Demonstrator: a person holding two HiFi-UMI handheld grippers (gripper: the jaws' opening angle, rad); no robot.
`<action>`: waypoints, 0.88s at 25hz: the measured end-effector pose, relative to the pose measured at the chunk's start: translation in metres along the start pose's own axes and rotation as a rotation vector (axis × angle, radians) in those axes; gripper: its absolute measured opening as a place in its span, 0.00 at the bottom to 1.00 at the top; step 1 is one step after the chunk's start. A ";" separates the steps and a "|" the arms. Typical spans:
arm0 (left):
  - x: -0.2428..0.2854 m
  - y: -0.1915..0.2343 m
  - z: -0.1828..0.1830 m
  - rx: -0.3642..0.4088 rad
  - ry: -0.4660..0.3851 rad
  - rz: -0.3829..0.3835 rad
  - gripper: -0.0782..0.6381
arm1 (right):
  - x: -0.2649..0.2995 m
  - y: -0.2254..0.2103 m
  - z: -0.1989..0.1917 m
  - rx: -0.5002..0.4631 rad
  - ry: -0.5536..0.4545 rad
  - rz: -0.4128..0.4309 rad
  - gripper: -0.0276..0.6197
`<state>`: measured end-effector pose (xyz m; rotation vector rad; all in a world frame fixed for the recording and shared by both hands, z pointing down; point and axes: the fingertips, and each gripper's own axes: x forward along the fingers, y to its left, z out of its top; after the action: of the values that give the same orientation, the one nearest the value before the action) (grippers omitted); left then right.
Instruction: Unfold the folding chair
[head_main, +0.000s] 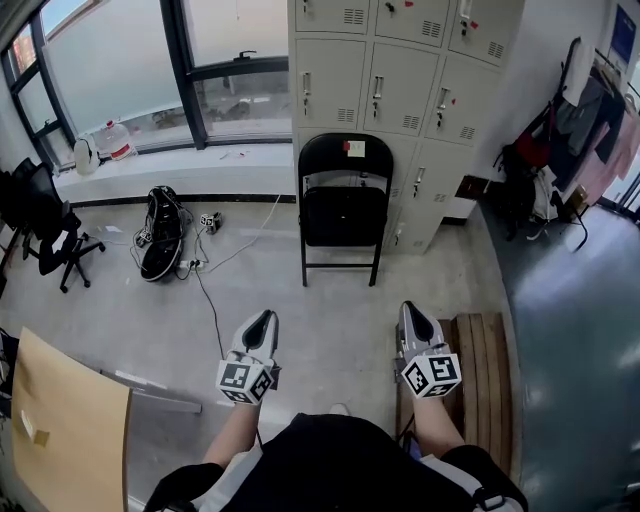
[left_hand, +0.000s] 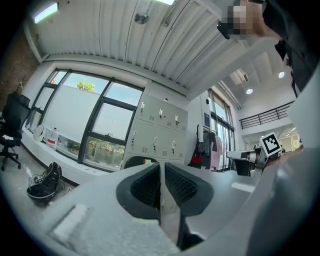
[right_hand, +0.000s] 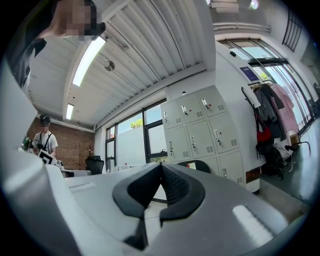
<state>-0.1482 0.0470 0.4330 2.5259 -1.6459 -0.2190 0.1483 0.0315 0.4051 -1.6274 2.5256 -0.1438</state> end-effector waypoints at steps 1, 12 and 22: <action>0.009 -0.002 0.000 -0.002 -0.002 0.003 0.15 | 0.004 -0.008 0.002 0.008 -0.003 0.007 0.05; 0.066 -0.021 -0.016 -0.028 0.014 0.018 0.15 | 0.047 -0.059 -0.013 0.048 0.040 0.055 0.05; 0.128 0.059 -0.018 -0.047 0.008 0.001 0.15 | 0.148 -0.050 -0.031 0.018 0.073 0.063 0.05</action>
<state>-0.1470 -0.0934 0.4541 2.4887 -1.6193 -0.2446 0.1273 -0.1236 0.4347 -1.5616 2.6178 -0.2229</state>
